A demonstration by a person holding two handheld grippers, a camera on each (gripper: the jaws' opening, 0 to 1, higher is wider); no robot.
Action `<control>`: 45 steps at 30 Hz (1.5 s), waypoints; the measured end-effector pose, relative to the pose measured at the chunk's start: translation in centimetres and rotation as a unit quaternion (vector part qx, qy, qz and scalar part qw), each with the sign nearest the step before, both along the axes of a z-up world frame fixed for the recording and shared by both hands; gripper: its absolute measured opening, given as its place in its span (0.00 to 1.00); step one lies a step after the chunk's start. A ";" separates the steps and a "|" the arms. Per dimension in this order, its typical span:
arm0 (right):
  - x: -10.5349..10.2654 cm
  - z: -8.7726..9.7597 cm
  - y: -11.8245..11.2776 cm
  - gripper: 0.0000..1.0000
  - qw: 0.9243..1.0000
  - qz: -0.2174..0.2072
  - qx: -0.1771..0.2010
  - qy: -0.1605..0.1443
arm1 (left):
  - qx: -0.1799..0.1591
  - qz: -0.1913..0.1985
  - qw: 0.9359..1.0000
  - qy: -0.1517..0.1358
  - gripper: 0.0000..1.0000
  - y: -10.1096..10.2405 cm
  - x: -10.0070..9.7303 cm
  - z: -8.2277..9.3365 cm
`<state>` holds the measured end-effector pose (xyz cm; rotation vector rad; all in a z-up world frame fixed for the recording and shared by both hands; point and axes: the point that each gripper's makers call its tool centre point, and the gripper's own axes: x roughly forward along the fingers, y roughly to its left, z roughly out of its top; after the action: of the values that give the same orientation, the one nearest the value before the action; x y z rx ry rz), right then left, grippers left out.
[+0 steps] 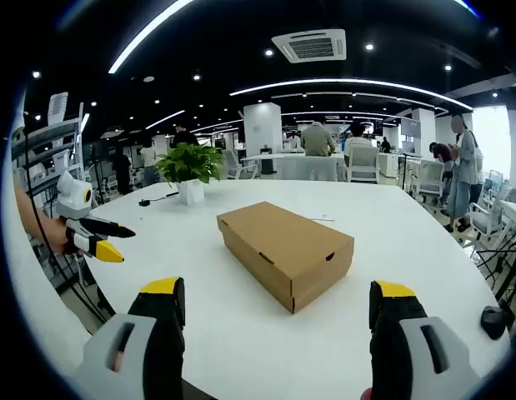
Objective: Operate the shoe box by opening the lid, removing the specified soft item, and placing it in the target area until the item is outside and the box remains undamaged.
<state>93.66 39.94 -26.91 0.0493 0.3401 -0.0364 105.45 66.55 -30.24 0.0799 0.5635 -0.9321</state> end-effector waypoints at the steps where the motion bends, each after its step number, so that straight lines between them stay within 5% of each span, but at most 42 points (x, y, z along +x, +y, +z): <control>1: 0.0 -0.1 0.0 0.94 1.000 0.001 -0.002 0.001 | -0.002 0.001 1.000 0.000 0.99 0.0 0.1 0.1; 7: 0.1 -0.7 0.3 0.90 0.998 0.019 -0.055 0.032 | 0.005 0.000 1.000 0.019 0.99 -0.1 0.0 -0.7; 13: -0.1 -1.2 0.4 0.90 0.998 0.011 -0.031 0.052 | 0.025 -0.004 0.999 0.040 0.97 0.6 -0.4 -2.3; 21: -1.1 -2.1 0.2 0.85 0.996 -0.002 -0.035 0.077 | 0.038 -0.017 0.999 0.022 0.91 0.6 -0.1 -2.1; 24: -1.3 -2.3 0.6 0.81 0.996 0.004 -0.037 0.077 | 0.103 -0.050 0.993 -0.020 0.86 1.5 0.3 -2.8; 28: -2.0 -3.3 1.0 0.77 0.985 0.036 -0.112 0.124 | 0.097 -0.058 0.993 -0.015 0.90 1.3 0.4 -3.3; 36: -2.4 -3.2 1.1 0.81 0.987 0.024 -0.103 0.123 | 0.093 -0.056 0.994 0.007 0.93 0.7 0.7 -3.6; 45: -2.0 -2.4 1.4 0.93 0.994 0.006 -0.052 0.094 | 0.094 -0.062 0.993 0.019 0.99 0.3 0.6 -3.7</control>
<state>91.64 41.33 -29.35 -0.0606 0.5263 -0.0467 106.09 66.83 -33.97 0.2698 0.6870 -1.0014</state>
